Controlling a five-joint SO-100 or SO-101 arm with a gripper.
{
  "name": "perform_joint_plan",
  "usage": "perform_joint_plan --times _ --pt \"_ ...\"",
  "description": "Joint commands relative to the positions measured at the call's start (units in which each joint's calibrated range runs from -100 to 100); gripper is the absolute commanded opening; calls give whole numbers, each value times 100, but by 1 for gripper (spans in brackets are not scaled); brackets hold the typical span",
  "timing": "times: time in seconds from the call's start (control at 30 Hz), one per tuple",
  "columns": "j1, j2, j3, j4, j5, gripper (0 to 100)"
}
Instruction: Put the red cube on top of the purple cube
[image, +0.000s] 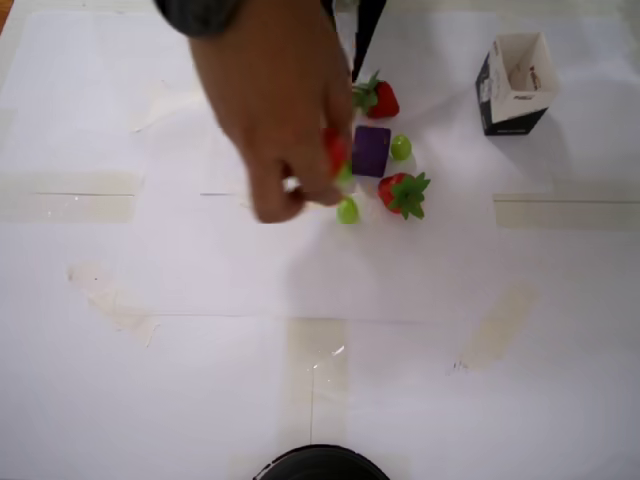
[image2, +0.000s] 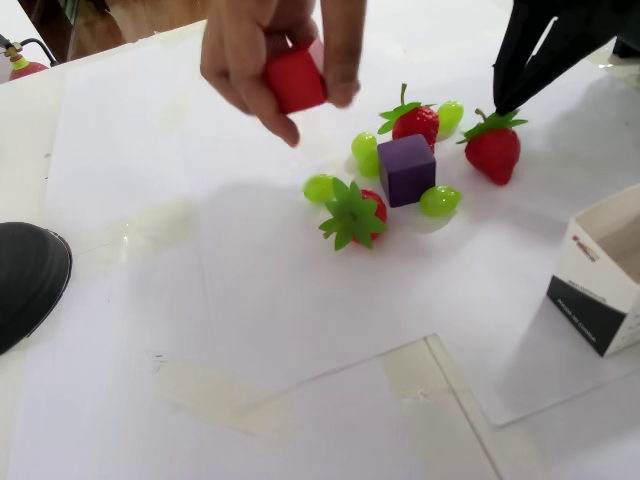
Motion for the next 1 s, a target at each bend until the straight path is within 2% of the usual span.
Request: perform_joint_plan --times 0.0,0.43,0.7,0.97 --pt "61 -68 0 -31 34 0" --pt "106 -68 0 206 151 0" --pt "216 -77 -536 288 -20 0" --pt "841 -8 -1827 1489 83 0"
